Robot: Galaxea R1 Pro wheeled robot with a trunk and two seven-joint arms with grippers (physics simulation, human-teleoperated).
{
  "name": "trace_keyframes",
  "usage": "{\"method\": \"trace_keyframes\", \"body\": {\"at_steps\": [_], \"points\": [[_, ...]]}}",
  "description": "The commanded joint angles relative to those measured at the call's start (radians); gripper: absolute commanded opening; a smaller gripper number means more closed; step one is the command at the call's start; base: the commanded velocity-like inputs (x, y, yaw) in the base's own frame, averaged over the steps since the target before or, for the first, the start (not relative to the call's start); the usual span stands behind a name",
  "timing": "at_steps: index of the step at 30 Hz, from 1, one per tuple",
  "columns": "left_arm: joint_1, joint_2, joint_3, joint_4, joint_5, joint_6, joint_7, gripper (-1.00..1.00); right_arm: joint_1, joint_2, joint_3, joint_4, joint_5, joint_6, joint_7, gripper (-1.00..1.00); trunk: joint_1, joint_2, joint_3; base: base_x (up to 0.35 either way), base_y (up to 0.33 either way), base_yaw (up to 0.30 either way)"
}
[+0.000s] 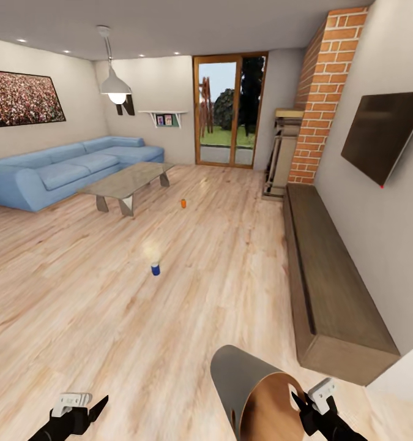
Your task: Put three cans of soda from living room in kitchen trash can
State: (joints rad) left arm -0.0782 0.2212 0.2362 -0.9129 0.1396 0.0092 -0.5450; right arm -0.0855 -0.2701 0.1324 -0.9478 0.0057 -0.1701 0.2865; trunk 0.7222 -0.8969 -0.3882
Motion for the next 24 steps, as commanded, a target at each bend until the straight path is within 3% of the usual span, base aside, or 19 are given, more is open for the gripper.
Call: {"method": "trace_keyframes", "body": {"at_steps": [1, 24], "points": [[0.0, 0.0, 0.0, 0.0, 0.0, 0.0, 0.0, 1.0, 0.0, 0.0, -0.001, -0.002, -0.007, 0.0, 0.01, -1.0, 0.0, 0.0, 0.0, 0.212, 0.135, 0.001], [0.0, 0.0, 0.0, 0.001, 0.0, 0.0, -0.001, 1.0, 0.0, 0.001, 0.0, -0.001, -0.004, 0.001, 0.01, -1.0, 0.0, 0.0, 0.0, 0.205, 0.126, 0.0]]}}
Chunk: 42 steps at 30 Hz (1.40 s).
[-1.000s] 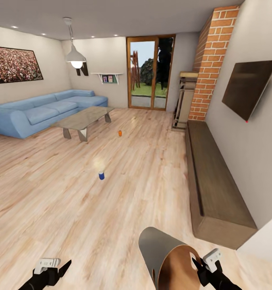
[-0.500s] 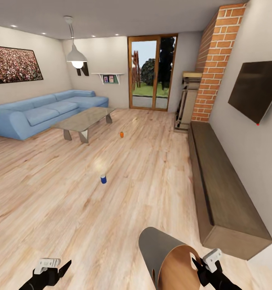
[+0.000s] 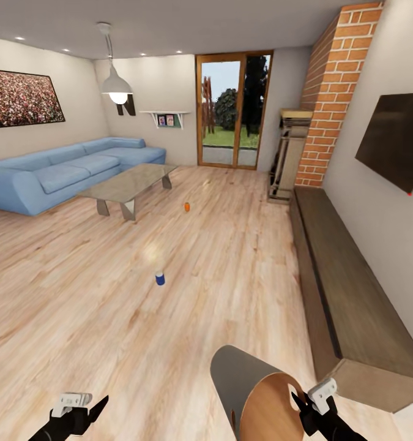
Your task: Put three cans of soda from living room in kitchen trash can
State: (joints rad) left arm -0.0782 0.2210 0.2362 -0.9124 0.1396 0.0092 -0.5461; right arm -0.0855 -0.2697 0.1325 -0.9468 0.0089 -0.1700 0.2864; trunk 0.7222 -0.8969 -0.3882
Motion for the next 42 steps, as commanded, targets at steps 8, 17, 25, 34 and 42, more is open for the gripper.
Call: {"method": "trace_keyframes", "body": {"at_steps": [8, 17, 25, 34, 42], "points": [[0.0, 0.001, 0.0, 0.0, 0.0, 0.0, 0.0, 1.0, 0.0, 0.001, 0.0, -0.002, -0.005, 0.001, 0.01, -1.0, 0.0, 0.0, 0.0, 0.225, 0.149, 0.0], [0.0, 0.001, 0.0, 0.0, 0.0, 0.0, -0.001, 1.0, 0.0, 0.001, 0.001, -0.001, -0.004, 0.001, 0.009, -1.0, 0.0, 0.0, 0.0, 0.226, 0.151, 0.109], [0.0, 0.001, 0.0, 0.001, 0.0, 0.0, -0.002, 1.0, 0.0, 0.001, 0.001, -0.001, -0.004, 0.001, 0.008, -1.0, 0.0, 0.0, 0.0, 0.226, 0.151, 0.213], [0.0, 0.001, 0.0, 0.0, 0.0, 0.0, -0.002, 1.0, 0.0, 0.001, 0.001, 0.0, -0.003, 0.001, 0.008, -1.0, 0.0, 0.0, 0.0, 0.233, 0.151, 0.225], [0.0, 0.0, 0.0, 0.001, -0.001, 0.001, 0.0, 1.0, 0.0, 0.001, 0.005, 0.001, -0.002, 0.001, 0.008, -1.0, 0.0, 0.0, 0.0, 0.281, 0.161, 0.242]]}}
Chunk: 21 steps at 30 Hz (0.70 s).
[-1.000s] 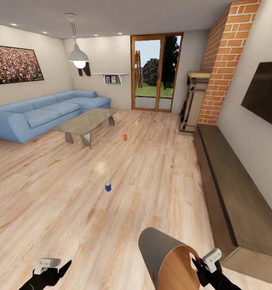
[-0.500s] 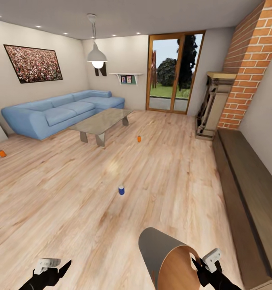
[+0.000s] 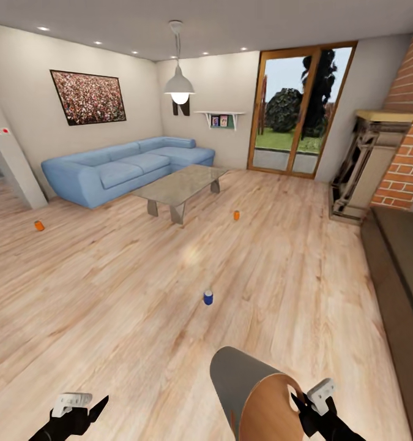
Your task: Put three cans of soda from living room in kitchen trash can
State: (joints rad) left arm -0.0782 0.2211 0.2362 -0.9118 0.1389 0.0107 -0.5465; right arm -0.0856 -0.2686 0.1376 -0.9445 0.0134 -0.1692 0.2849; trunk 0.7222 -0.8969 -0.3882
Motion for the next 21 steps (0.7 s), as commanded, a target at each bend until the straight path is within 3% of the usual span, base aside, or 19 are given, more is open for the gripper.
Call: {"method": "trace_keyframes", "body": {"at_steps": [1, 7, 21], "points": [[0.0, 0.0, 0.0, 0.0, 0.0, 0.0, 0.0, 1.0, 0.0, 0.0, 0.0, -0.001, -0.006, 0.0, 0.01, -1.0, 0.0, 0.0, 0.0, 0.29, 0.165, 0.244], [0.0, 0.0, 0.0, 0.0, -0.001, 0.0, 0.0, 1.0, 0.0, 0.001, 0.002, 0.004, -0.006, 0.0, 0.01, -1.0, 0.0, 0.0, 0.0, 0.297, 0.106, 0.244], [0.0, 0.0, 0.0, 0.002, 0.0, 0.0, 0.003, 1.0, 0.0, 0.002, 0.002, 0.006, -0.006, 0.0, 0.01, -1.0, 0.0, 0.0, 0.0, 0.306, 0.007, 0.245]]}}
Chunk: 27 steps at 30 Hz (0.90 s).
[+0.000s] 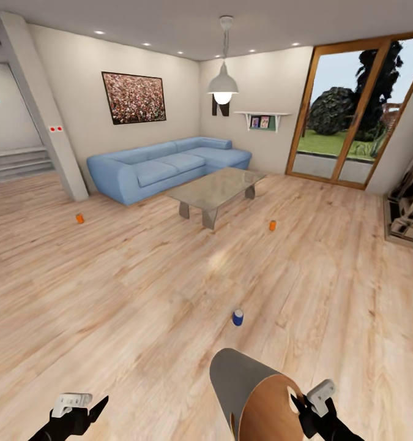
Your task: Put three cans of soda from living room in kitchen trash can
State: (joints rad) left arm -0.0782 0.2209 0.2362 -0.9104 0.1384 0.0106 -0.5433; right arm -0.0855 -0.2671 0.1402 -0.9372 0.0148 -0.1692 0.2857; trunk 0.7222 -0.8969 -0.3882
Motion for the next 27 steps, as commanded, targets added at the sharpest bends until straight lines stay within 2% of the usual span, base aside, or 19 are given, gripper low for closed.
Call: {"method": "trace_keyframes", "body": {"at_steps": [1, 27], "points": [[0.0, 0.0, 0.0, 0.0, 0.0, 0.0, 0.0, 1.0, 0.0, 0.0, -0.001, -0.002, -0.007, 0.001, 0.009, -1.0, 0.0, 0.0, 0.0, 0.32, 0.0, 0.245], [0.0, 0.0, 0.0, 0.001, 0.0, 0.0, 0.002, 1.0, 0.0, 0.0, 0.0, -0.002, -0.006, 0.001, 0.009, -1.0, 0.0, 0.0, 0.0, 0.323, 0.0, 0.245]]}}
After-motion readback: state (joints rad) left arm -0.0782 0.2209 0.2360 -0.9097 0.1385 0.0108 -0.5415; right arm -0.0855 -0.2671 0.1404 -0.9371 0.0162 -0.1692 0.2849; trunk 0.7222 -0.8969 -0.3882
